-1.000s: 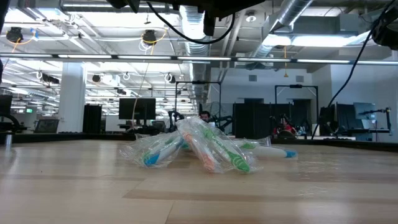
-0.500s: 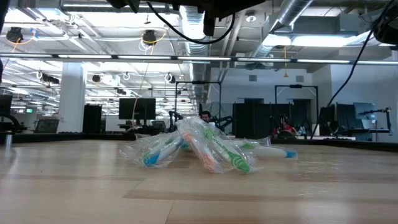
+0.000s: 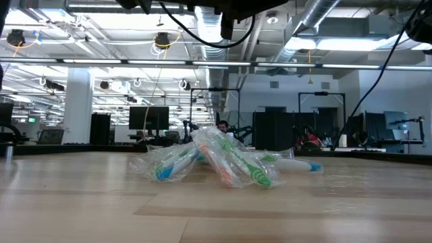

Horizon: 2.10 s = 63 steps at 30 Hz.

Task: Pick & Place toothbrushing station
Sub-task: Put the green toothbrush into the transparent organizer

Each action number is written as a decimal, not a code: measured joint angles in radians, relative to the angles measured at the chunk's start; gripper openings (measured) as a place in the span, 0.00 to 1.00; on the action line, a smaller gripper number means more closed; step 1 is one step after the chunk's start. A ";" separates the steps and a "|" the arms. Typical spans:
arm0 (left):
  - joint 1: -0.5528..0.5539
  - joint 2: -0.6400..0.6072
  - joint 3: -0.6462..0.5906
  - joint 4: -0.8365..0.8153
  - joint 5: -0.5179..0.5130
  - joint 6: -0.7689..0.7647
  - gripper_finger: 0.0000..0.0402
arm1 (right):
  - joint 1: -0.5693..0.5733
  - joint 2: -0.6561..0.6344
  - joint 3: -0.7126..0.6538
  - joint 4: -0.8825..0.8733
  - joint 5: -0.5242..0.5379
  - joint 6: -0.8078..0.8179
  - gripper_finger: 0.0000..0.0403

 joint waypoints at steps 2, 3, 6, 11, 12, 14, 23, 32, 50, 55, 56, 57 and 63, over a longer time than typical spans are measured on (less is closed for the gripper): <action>0.000 0.000 0.000 0.000 0.000 0.000 0.13 | -0.004 -0.011 0.000 -0.021 0.017 0.011 0.45; 0.000 0.000 0.000 0.000 0.000 0.000 0.13 | -0.007 -0.016 0.000 -0.032 0.025 0.013 0.44; 0.000 0.000 0.000 -0.001 0.000 0.000 0.13 | -0.017 -0.038 0.000 -0.038 0.031 0.002 0.44; 0.000 0.000 0.000 -0.001 0.000 0.000 0.13 | -0.031 -0.084 0.000 -0.025 0.033 -0.049 0.45; 0.000 0.000 0.000 -0.001 0.000 0.000 0.13 | -0.035 -0.094 0.000 -0.025 0.033 -0.055 0.45; 0.000 0.000 0.000 -0.001 0.000 0.000 0.13 | -0.044 -0.111 0.000 -0.024 0.034 -0.065 0.46; 0.004 0.000 -0.003 -0.010 0.000 0.000 0.13 | -0.132 -0.182 0.000 -0.024 0.059 -0.202 0.46; 0.023 0.000 -0.054 -0.012 0.000 -0.051 0.13 | -0.243 -0.262 0.000 0.010 0.057 -0.304 0.47; 0.024 0.000 -0.197 -0.054 0.002 -0.213 0.13 | -0.402 -0.270 0.000 0.112 0.046 -0.414 0.45; 0.045 0.000 -0.253 -0.053 0.003 -0.273 0.13 | -0.427 -0.270 0.000 0.199 0.026 -0.541 0.45; 0.054 0.000 -0.264 -0.053 0.008 -0.283 0.14 | -0.433 -0.270 0.000 0.216 0.025 -0.564 0.45; 0.064 0.000 -0.276 -0.053 0.021 -0.293 0.14 | -0.440 -0.270 0.000 0.233 0.025 -0.587 0.45; 0.110 0.000 -0.340 -0.052 0.099 -0.364 0.18 | -0.474 -0.270 0.000 0.303 0.021 -0.694 0.45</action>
